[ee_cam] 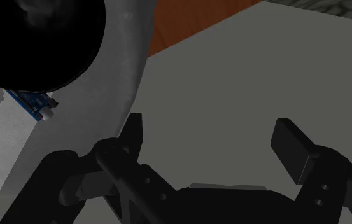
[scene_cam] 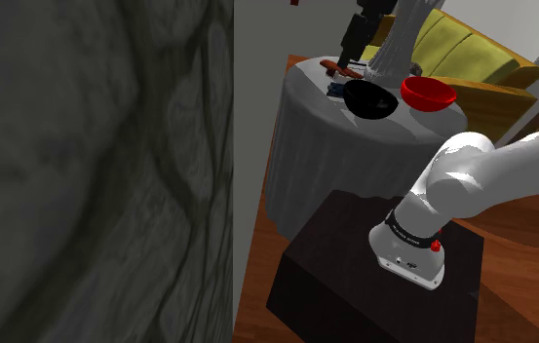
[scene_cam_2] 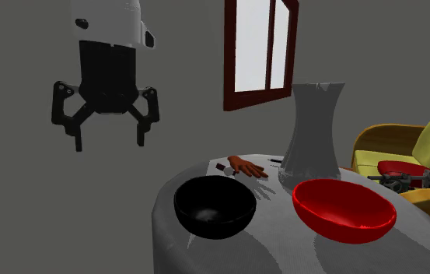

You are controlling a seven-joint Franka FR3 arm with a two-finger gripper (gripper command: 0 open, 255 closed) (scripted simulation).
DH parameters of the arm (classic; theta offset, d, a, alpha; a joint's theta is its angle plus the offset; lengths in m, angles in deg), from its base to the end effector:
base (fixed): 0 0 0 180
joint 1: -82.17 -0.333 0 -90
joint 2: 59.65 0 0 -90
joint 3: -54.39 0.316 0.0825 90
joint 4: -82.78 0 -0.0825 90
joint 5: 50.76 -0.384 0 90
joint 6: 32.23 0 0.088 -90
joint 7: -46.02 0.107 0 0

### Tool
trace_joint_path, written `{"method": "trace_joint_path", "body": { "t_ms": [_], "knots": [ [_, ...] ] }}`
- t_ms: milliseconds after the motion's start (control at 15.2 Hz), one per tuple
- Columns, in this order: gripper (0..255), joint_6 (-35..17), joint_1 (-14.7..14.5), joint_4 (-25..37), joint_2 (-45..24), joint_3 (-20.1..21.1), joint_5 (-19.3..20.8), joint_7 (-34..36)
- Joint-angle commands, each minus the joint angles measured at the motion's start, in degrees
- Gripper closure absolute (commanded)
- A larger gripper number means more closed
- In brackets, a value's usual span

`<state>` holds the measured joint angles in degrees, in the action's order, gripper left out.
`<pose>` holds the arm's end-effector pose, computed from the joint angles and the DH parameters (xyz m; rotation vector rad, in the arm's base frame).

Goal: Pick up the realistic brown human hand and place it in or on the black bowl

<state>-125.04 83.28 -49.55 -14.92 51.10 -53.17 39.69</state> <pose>0.3130 -0.0260 0.6153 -3.0627 -0.0740 -0.1484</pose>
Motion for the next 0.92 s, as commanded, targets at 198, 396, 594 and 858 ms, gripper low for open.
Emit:
{"method": "trace_joint_path", "body": {
  "t_ms": [198,396,594,858],
  "knots": [
    [0,-2.5,1.1,-2.0,-0.7,-2.6,3.2,-4.0],
    [0,-5.3,2.3,-3.4,-2.0,-5.4,6.4,-7.8],
    [0,-8.3,3.4,-4.2,-3.9,-8.1,9.4,-11.6],
    [0,-12.7,4.8,-4.4,-7.4,-12.0,13.1,-16.4]
  ]
}}
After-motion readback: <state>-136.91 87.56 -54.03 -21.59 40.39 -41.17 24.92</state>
